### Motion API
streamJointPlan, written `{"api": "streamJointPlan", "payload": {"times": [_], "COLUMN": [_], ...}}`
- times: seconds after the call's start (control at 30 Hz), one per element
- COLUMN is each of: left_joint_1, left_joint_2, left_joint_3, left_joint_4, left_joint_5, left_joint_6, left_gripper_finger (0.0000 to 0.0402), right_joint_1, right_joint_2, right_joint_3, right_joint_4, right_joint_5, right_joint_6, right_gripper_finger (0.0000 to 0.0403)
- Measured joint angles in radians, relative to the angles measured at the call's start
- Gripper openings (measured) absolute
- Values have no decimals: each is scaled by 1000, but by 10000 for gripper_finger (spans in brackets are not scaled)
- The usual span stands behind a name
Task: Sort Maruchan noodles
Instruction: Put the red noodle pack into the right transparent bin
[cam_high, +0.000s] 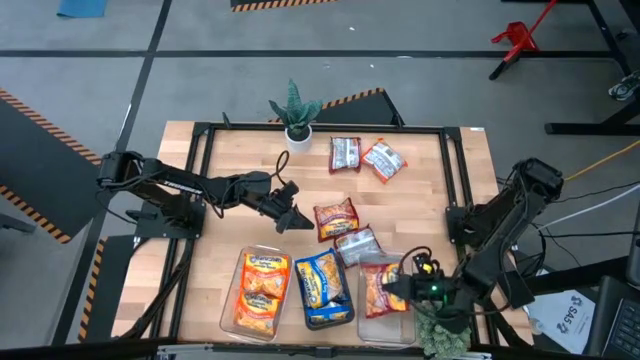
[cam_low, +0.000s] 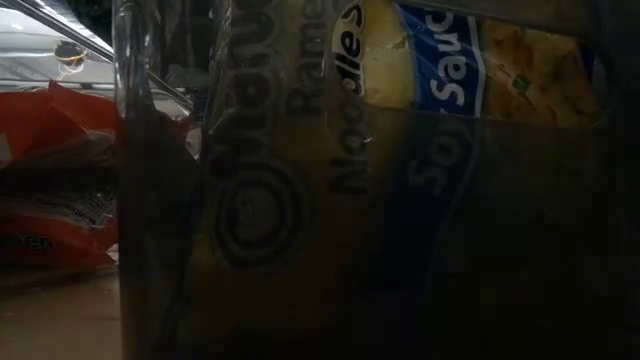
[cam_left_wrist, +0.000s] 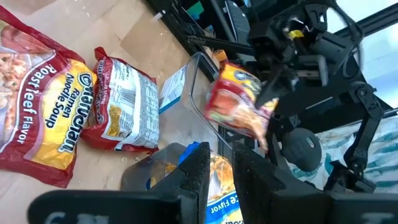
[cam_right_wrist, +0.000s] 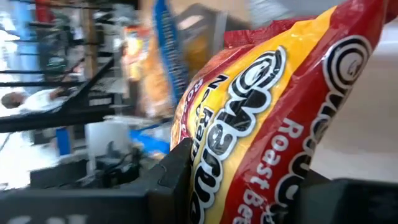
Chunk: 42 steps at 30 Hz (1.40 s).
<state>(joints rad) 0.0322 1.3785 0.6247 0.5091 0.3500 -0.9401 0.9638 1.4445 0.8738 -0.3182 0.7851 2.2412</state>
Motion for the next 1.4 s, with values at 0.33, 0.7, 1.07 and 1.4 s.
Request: {"api": "streamJointPlan", "payload": {"times": [0.33,0.7,1.07,1.4], "left_joint_1": [0,0,7,20], "left_joint_2": [0,0,0,0], "left_joint_3": [0,0,0,0], "left_joint_4": [0,0,0,-1], "left_joint_5": [-19,-17,-17,-22], "left_joint_6": [8,52,96,112], "left_gripper_finger": [60,60,60,60], "right_joint_1": [-66,-189,-212,-212], "right_joint_2": [1,1,1,1], "right_joint_3": [0,0,6,20], "right_joint_4": [-111,-74,-27,-35], "right_joint_5": [-201,-443,-604,-725], "right_joint_6": [4,-301,-356,-254], "right_gripper_finger": [123,135,175,245]}}
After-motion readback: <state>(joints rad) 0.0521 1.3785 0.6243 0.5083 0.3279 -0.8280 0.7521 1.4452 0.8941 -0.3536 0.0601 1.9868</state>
